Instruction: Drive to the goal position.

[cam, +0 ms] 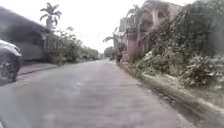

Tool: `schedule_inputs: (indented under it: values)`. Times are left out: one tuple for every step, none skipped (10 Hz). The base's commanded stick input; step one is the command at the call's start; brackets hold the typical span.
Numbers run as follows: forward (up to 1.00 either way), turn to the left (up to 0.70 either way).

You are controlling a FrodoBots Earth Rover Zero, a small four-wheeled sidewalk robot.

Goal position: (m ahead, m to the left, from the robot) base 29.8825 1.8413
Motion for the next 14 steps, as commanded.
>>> schedule_inputs:
  values:
    - [1.0, 0.0]
    - [1.0, 0.0]
    - [1.0, 0.0]
    - [1.0, 0.0]
    - [1.0, 0.0]
    - [1.0, 0.0]
    - [1.0, 0.0]
    - [1.0, 0.0]
    - [1.0, 0.0]
    - [1.0, 0.0]
    - [1.0, 0.0]
    - [1.0, 0.0]
    - [1.0, 0.0]
    - [1.0, 0.0]
